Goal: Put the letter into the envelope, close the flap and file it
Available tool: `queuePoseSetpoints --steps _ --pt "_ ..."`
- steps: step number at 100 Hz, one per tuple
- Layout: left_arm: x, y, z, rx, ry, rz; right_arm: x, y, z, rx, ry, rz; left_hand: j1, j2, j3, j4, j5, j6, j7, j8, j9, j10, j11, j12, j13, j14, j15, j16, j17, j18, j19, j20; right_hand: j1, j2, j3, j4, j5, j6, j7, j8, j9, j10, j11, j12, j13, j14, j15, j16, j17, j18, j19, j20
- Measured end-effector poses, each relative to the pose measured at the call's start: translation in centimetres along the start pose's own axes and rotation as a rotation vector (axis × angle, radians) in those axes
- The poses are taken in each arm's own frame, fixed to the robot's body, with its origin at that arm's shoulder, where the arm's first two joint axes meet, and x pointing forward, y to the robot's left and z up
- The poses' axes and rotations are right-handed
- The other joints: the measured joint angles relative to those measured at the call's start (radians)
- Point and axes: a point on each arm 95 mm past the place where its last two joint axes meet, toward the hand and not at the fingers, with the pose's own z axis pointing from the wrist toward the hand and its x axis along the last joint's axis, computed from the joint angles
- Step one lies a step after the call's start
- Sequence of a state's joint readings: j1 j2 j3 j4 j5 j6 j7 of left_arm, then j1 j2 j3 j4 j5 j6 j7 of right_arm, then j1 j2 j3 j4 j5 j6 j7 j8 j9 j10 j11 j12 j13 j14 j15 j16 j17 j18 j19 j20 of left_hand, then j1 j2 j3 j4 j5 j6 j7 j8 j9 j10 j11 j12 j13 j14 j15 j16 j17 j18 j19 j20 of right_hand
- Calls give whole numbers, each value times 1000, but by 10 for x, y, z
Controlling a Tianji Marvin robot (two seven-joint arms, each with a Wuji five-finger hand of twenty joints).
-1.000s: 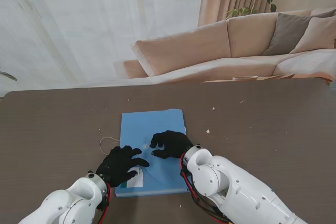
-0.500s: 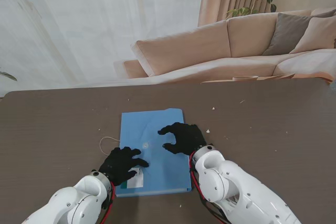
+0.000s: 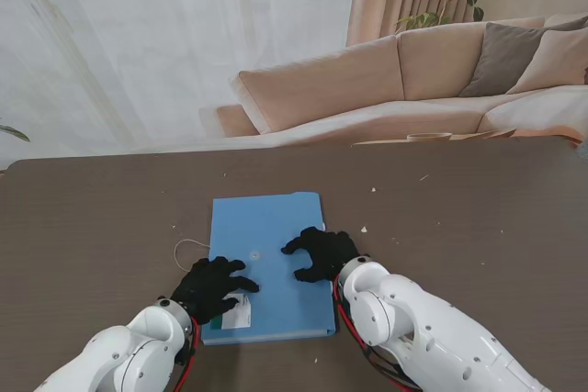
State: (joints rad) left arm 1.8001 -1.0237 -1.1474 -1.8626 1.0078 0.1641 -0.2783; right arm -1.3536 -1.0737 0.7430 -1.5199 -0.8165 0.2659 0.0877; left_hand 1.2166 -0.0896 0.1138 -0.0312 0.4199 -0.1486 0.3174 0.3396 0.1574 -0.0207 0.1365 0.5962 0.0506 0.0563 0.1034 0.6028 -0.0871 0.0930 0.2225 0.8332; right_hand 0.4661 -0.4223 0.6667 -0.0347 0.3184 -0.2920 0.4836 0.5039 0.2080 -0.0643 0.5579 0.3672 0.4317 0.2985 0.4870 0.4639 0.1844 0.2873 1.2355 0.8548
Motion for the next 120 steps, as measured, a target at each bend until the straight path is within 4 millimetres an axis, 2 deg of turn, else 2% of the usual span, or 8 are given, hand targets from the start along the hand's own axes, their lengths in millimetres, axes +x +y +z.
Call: queuePoseSetpoints --steps 26,51,62,67,80,95,105,120 --pt "-12 -8 -6 19 17 -77 0 0 1 3 6 -4 -17 0 -48 0 8 19 4 4 0 0 0 0 0 0 2 18 0 1 10 3 1 -1 25 0 49 -2 21 23 0 -6 -1 2 0 3 0 7 0 0 0 9" --pt "-42 -39 -14 157 -25 -50 0 -1 2 5 9 -10 -56 0 -55 0 -5 78 11 38 13 39 132 -13 0 18 10 84 -4 33 38 88 1 -1 26 0 49 -4 25 26 2 -10 -8 5 0 4 2 12 0 -1 0 10" --pt "-62 -47 -3 172 -130 -21 0 0 1 10 11 -9 -68 0 -53 0 -5 85 11 38 13 40 132 -13 2 26 12 85 4 41 38 90 1 -1 26 0 49 -4 25 26 2 -10 -24 5 0 4 -3 10 -4 -1 0 11" --pt "-73 -50 2 169 -194 -32 0 0 1 11 13 -10 -82 0 -53 0 -27 97 12 42 13 44 137 -24 2 51 12 85 6 51 38 90 1 -1 26 0 49 -4 25 26 2 -10 -26 5 0 4 -3 9 -5 -1 0 12" --pt "-93 -56 13 143 -284 40 0 0 1 11 17 -11 -94 0 -53 0 -45 101 12 40 13 46 137 -35 2 51 12 85 7 55 38 90 1 -1 26 0 49 -4 25 28 2 -10 -30 5 0 4 -3 8 -5 -1 0 19" --pt "-108 -55 23 132 -369 43 1 0 1 12 26 -11 -119 -1 -57 0 -84 106 -17 38 13 48 137 -48 2 49 12 85 7 55 38 90 1 -1 26 0 50 -4 25 37 2 -10 -35 5 0 4 -3 8 -6 -1 0 19" --pt "-116 -52 30 119 -431 39 1 0 1 13 30 -9 -147 -26 -54 0 -121 149 -62 22 13 49 126 -60 2 48 12 85 7 55 38 90 1 -1 26 0 51 -4 25 38 2 -10 -36 5 0 4 -3 8 -6 -1 0 19" --pt "-123 -47 45 78 -495 32 1 0 1 14 33 -6 -171 -33 -62 0 -130 140 -98 -11 12 50 86 -73 1 47 11 86 1 54 38 90 1 -1 26 0 53 -3 25 38 2 -10 -37 5 0 4 -3 8 -7 -1 0 19"
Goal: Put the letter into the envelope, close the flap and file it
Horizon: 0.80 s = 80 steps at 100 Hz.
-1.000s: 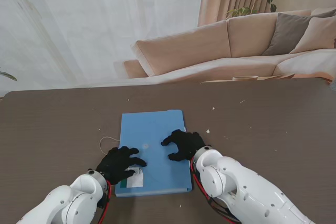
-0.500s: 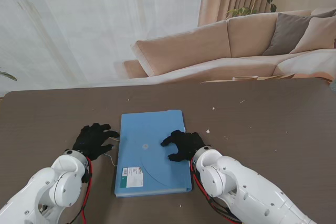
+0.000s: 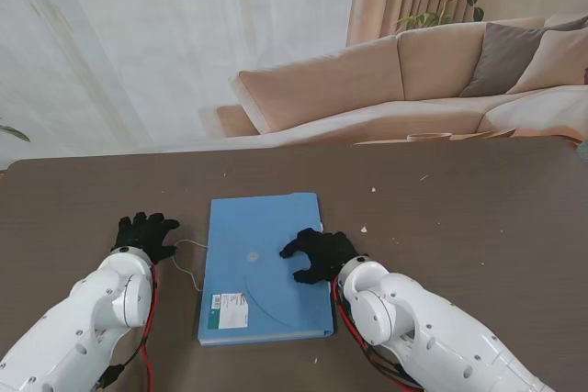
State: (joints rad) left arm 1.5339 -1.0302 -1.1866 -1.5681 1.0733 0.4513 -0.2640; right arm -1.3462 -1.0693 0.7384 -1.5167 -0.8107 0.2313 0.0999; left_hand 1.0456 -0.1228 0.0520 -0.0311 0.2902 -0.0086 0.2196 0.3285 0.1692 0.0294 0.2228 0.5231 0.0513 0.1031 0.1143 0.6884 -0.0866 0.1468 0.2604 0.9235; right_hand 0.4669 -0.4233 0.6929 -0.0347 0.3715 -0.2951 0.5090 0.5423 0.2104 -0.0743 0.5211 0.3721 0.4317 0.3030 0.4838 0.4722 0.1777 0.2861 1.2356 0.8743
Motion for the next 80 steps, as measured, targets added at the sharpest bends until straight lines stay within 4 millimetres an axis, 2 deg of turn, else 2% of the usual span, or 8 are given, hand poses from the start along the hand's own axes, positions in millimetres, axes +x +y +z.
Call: queuePoseSetpoints --steps 7,14,18,23,31,43,60,80 --pt "2 2 4 -43 4 -41 0 0 0 1 2 3 0 -3 0 0 11 -17 0 0 0 1 -11 0 0 -2 0 0 -1 0 0 0 0 0 0 0 2 0 0 0 0 0 0 0 0 0 0 0 0 0 0 0" --pt "4 4 5 -73 21 -102 0 0 0 1 3 6 1 -10 0 0 109 -24 41 8 0 1 -11 2 0 -6 -1 0 -2 -1 0 0 0 0 0 0 4 0 0 1 0 0 0 0 0 0 0 0 0 0 0 0" --pt "5 4 4 -83 31 -135 0 0 0 2 3 7 3 -29 14 0 116 13 46 30 0 1 -5 15 0 -6 0 0 6 -1 0 0 0 0 0 0 4 1 0 1 0 0 0 0 0 0 0 0 0 0 0 0" --pt "6 4 4 -82 48 -180 0 0 0 3 3 7 35 -89 42 0 156 30 90 124 0 3 26 26 1 -6 5 0 17 -1 1 4 0 0 0 0 4 1 0 2 0 0 0 0 0 0 0 0 0 0 0 0" --pt "8 1 1 -92 77 -250 0 0 0 3 4 7 79 -134 57 0 267 78 353 334 8 12 92 36 5 -6 16 10 30 -1 2 17 0 0 0 0 16 1 0 2 0 0 0 0 0 0 0 0 0 0 0 0" --pt "13 2 -9 -108 119 -260 0 0 0 4 5 8 118 -141 110 0 255 127 608 489 52 33 184 37 28 7 39 27 47 2 11 28 0 0 0 0 29 1 0 12 0 0 0 0 0 0 0 0 0 0 0 0" --pt "17 -3 -27 -140 194 -329 1 0 0 3 6 9 118 -153 112 0 293 222 647 503 146 71 221 37 68 39 72 40 67 49 12 39 0 0 0 0 30 1 0 12 0 0 0 0 0 0 0 0 0 0 0 0" --pt "17 -13 -45 -207 287 -462 0 0 0 2 5 10 118 -153 112 0 414 242 602 389 204 94 243 58 79 55 137 60 73 52 15 52 0 0 0 0 30 1 1 12 1 -1 0 0 0 0 0 0 0 0 0 0"
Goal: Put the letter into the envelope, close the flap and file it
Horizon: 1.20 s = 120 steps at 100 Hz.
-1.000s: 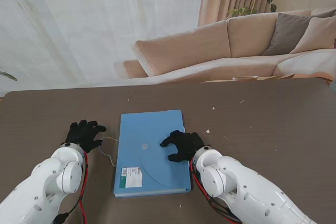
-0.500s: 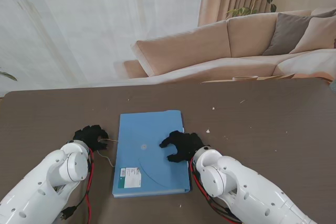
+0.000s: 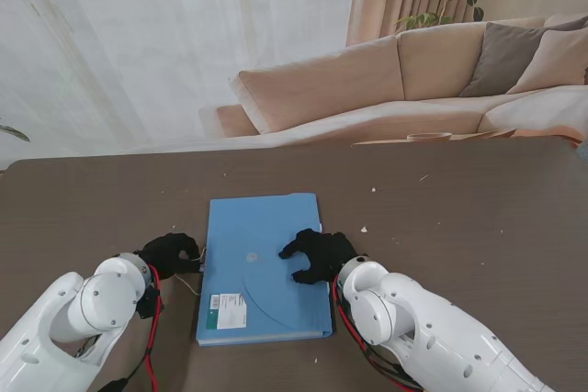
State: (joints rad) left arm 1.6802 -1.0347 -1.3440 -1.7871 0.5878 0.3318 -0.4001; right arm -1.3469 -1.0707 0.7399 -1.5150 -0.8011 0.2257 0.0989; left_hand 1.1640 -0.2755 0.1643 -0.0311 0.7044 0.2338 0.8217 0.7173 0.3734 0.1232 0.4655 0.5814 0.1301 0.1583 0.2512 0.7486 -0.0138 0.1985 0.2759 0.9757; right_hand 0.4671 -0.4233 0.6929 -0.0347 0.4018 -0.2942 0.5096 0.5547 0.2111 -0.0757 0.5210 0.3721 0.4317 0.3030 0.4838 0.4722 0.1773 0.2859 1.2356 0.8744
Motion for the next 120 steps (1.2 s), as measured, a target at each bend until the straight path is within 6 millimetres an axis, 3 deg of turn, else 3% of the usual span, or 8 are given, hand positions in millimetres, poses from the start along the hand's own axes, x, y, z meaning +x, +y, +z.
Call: queuePoseSetpoints --steps 16,27,46,76,88,99,105,120 --pt "1 4 -8 -50 94 -34 0 0 0 0 0 0 -2 32 -76 0 98 -77 -262 -279 18 -1 0 2 -1 -2 64 38 7 9 20 37 0 0 0 0 0 0 0 0 0 0 0 0 0 0 0 0 0 0 0 0" --pt "1 8 -9 -61 125 -90 0 0 0 0 0 -1 -19 103 -146 0 94 -130 -445 -354 4 -1 -12 3 -33 -14 113 91 -13 -3 20 51 0 0 0 0 0 0 0 0 0 -1 0 0 0 0 0 0 0 0 0 0" --pt "-3 14 -8 -63 154 -47 0 0 1 0 1 -2 1 137 -130 0 2 -211 -540 -370 -63 -11 -30 18 -43 -39 125 107 -23 -18 20 76 9 0 3 0 0 0 0 0 1 -1 0 0 0 0 0 0 0 0 0 0" --pt "-9 16 -15 -82 171 34 2 0 2 3 5 -13 -10 162 103 0 -201 -245 -565 -438 -135 -66 -88 3 -68 -86 -1 130 -74 -53 10 75 16 -1 4 0 0 0 0 0 1 -1 0 0 0 0 3 4 0 -8 0 0" --pt "-10 13 -17 -83 187 38 2 1 3 5 7 -16 -200 225 -120 0 -237 -215 -591 -460 -147 -68 -128 -21 -80 -88 -60 130 -83 -53 -15 11 17 -1 4 0 0 0 0 1 1 -1 0 0 -11 0 13 4 -1 -9 0 0" --pt "-9 12 -18 -62 198 12 2 1 3 5 7 -16 -279 276 -168 0 -187 -184 -591 -461 -147 -68 -129 -32 -80 -88 -80 130 -83 -53 -41 -38 17 -1 10 0 0 0 0 1 1 -1 0 0 -12 0 13 4 -1 -9 0 0" --pt "-9 12 -18 -58 199 9 3 1 3 5 7 -16 -266 306 -170 0 -163 -183 -593 -461 -146 -68 -139 -32 -82 -88 -92 129 -82 -53 -57 -71 17 -1 10 0 0 0 0 1 1 -1 0 0 -12 0 13 4 -1 -9 0 1" --pt "-7 11 -18 -50 215 -47 3 1 4 4 8 -18 -63 299 -93 0 -165 -183 -602 -445 -146 -81 -140 -32 -90 -106 -107 129 -77 -54 -68 -139 17 -1 11 0 0 0 0 3 1 -2 0 1 -12 0 13 4 -2 -9 0 1"
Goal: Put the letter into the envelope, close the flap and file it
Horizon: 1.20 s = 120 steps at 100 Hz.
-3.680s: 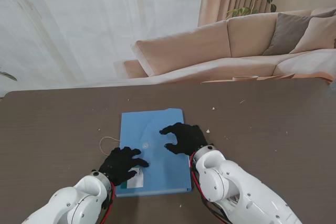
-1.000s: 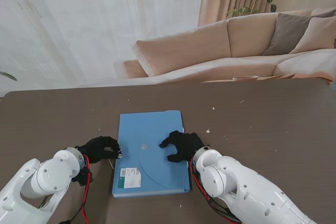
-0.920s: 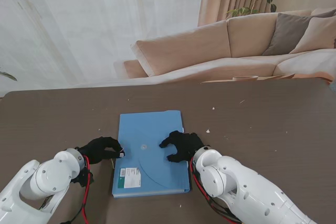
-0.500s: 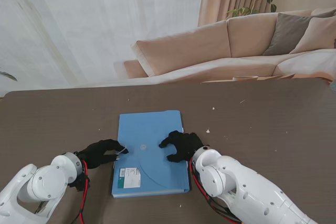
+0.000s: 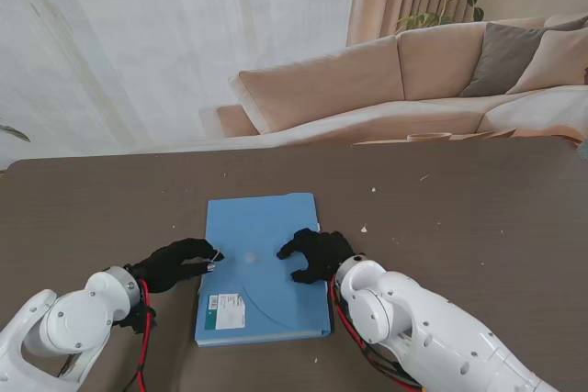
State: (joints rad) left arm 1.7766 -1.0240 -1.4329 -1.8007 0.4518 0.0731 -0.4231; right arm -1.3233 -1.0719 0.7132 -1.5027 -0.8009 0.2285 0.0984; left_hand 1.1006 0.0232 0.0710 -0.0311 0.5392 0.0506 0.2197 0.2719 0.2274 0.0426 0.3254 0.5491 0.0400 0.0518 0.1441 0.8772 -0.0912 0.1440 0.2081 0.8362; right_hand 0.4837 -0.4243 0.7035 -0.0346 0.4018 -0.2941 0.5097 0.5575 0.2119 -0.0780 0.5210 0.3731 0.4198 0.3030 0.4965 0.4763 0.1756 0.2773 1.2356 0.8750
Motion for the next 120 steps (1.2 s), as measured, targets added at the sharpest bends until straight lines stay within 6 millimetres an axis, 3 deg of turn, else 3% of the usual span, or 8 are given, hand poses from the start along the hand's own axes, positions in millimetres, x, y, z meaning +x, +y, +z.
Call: queuePoseSetpoints --steps 5,11,20,23,32,40,79,120 --pt "0 0 0 5 -1 21 0 0 0 0 0 -1 -106 -81 315 46 -1 -4 0 16 -10 -13 -9 0 0 -5 -1 0 0 0 1 -5 0 0 0 0 0 0 0 0 0 -1 0 0 0 0 0 0 0 0 0 0" --pt "-1 -1 0 8 -5 100 0 0 0 0 1 -1 -158 -162 617 200 4 -45 28 45 -11 -26 -9 0 0 -7 -1 0 0 0 12 -1 0 0 0 0 0 0 0 0 0 -1 0 0 0 0 0 0 0 0 0 0" --pt "-2 -3 2 59 0 130 0 0 1 0 1 -1 -73 -228 733 289 47 -102 90 69 -8 -40 1 0 0 -7 7 3 -6 0 42 61 0 0 0 0 0 0 0 9 0 -1 0 0 0 0 0 0 -1 0 0 0" --pt "-2 -4 2 85 3 124 0 0 1 1 2 -1 -28 -231 731 280 55 -118 106 71 -8 -47 11 1 1 -7 16 4 -8 -1 45 81 0 0 0 0 0 0 0 9 0 -1 0 0 0 0 0 0 -1 0 0 0" --pt "-1 -3 4 99 -4 145 1 0 1 0 2 -1 77 -231 619 85 55 -167 136 73 -5 -58 22 1 14 -7 51 6 -10 -10 64 141 0 0 0 0 0 0 0 9 0 -1 0 0 0 0 0 0 -1 0 0 0" --pt "-1 -1 6 77 -15 176 1 0 1 0 2 0 114 -231 509 23 55 -193 148 72 4 -63 37 -1 14 -5 71 6 -10 -10 64 153 0 0 0 0 0 0 0 10 0 -1 0 0 0 0 0 0 -1 0 0 0" --pt "0 14 19 18 -24 201 0 0 2 -4 12 5 113 -196 233 23 -106 -279 137 -9 3 -89 9 -48 13 -15 78 0 -10 -35 64 153 1 0 0 0 0 0 0 10 0 -3 0 0 -8 0 1 0 -11 -24 0 0" --pt "8 30 27 62 15 376 2 2 5 0 39 -4 85 -196 232 23 -125 -280 135 -17 -8 -90 -4 -14 13 -22 102 31 -10 -47 76 176 2 0 12 0 0 0 0 10 0 -3 0 0 -12 -3 2 0 -11 -39 0 1"
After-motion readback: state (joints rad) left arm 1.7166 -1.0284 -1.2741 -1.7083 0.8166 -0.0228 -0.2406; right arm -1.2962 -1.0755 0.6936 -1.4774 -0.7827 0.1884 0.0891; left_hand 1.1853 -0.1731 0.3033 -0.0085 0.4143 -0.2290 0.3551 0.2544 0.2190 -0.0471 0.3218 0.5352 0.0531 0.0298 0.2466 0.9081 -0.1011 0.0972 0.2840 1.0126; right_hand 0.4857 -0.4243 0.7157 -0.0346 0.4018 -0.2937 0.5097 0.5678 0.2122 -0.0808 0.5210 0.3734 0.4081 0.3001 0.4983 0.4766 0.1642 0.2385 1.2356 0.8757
